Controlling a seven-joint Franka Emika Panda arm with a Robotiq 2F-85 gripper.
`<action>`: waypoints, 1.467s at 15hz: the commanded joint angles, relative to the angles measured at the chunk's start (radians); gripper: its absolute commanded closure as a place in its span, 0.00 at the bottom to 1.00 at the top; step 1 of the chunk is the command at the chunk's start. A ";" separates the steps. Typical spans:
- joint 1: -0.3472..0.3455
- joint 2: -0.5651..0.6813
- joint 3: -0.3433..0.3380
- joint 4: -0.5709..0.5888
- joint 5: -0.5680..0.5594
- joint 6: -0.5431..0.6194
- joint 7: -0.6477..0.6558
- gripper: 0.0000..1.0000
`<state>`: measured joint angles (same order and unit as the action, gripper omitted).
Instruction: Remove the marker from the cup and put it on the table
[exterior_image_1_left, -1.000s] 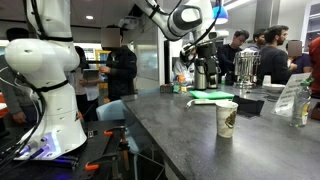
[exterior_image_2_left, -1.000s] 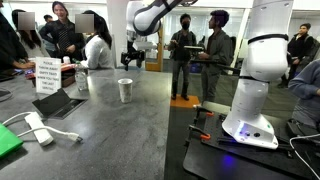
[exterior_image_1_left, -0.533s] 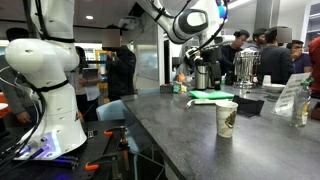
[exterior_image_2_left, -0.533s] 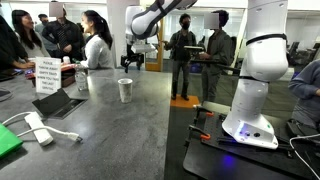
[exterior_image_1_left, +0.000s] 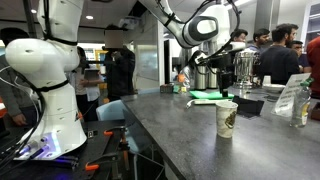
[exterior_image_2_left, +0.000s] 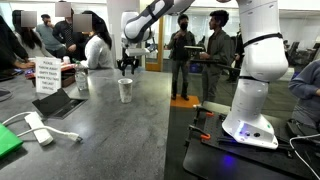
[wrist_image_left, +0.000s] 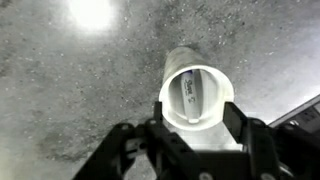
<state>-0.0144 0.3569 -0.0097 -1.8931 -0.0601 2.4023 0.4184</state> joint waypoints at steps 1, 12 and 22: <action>0.017 0.071 -0.026 0.072 0.052 0.003 0.006 0.30; 0.034 0.191 -0.040 0.178 0.091 -0.012 0.008 0.44; 0.027 0.192 -0.040 0.144 0.103 0.013 -0.020 0.46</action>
<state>-0.0002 0.5481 -0.0336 -1.7391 0.0196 2.4044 0.4181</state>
